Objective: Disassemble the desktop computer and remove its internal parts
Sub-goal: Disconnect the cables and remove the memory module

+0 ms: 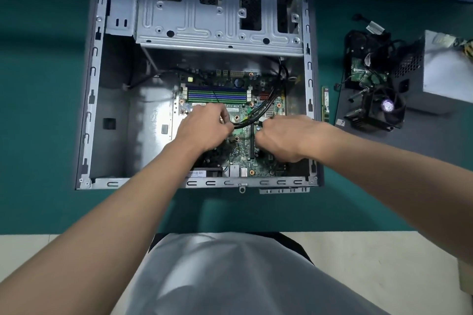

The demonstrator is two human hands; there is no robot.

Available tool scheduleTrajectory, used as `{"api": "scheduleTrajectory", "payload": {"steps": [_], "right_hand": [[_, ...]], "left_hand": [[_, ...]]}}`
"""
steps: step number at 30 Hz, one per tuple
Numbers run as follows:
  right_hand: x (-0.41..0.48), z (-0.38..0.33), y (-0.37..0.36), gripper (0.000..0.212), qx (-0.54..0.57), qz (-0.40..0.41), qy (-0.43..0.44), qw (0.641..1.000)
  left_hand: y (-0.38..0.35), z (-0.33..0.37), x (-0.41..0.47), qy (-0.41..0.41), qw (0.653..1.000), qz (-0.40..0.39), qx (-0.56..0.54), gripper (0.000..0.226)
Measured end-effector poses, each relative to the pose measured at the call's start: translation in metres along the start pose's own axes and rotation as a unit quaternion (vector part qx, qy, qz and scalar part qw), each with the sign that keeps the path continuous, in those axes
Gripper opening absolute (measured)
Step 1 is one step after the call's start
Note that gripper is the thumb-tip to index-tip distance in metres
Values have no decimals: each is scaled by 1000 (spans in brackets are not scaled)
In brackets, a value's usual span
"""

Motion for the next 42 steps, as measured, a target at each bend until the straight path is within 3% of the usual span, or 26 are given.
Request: {"api": "scheduleTrajectory", "payload": {"steps": [12,15,17,22,25,29,32,34,36,39,42], "right_hand": [[-1,0,-2,36,-4,-19,-28,999],[-3,-5,1,38,-6,-32,-25,999],[-6,-10,2,36,-9,-38,-25,999],[-16,-15,0,11,-1,-58,-77,995],[-16,-10,-7,29,39,-88,-161,982],[-9,0,-20,56,100,-109,-268,952],[-9,-1,-24,56,106,-91,-282,949],[-11,-2,-23,41,128,-55,-291,946],[-12,-1,-28,50,116,-79,-300,944],[-9,-1,-37,63,99,-138,-296,940],[-11,-5,-22,45,42,-158,-231,959]], "left_hand": [[6,9,-2,-9,1000,19,-22,7],[10,17,-4,-45,998,36,-27,4],[5,32,-11,-116,993,3,-28,5],[-28,46,-31,-249,951,-182,8,11],[-54,48,-38,-302,917,-252,69,20],[-77,57,-34,-348,897,-249,106,46],[-93,60,-34,-361,890,-256,114,63],[-100,66,-37,-364,895,-238,96,45],[-103,73,-39,-352,907,-226,53,8],[-105,77,-38,-347,913,-208,39,32],[-105,76,-36,-332,921,-205,13,29]]}}
Point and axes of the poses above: each hand's wrist, its own x-axis towards the middle knuckle, its own y-axis out of the back of the hand, z = x × y, the point moved 8 cm from there along x, towards the middle knuckle, and after that the axes turned 15 degrees about z, right-handed, at the moved point
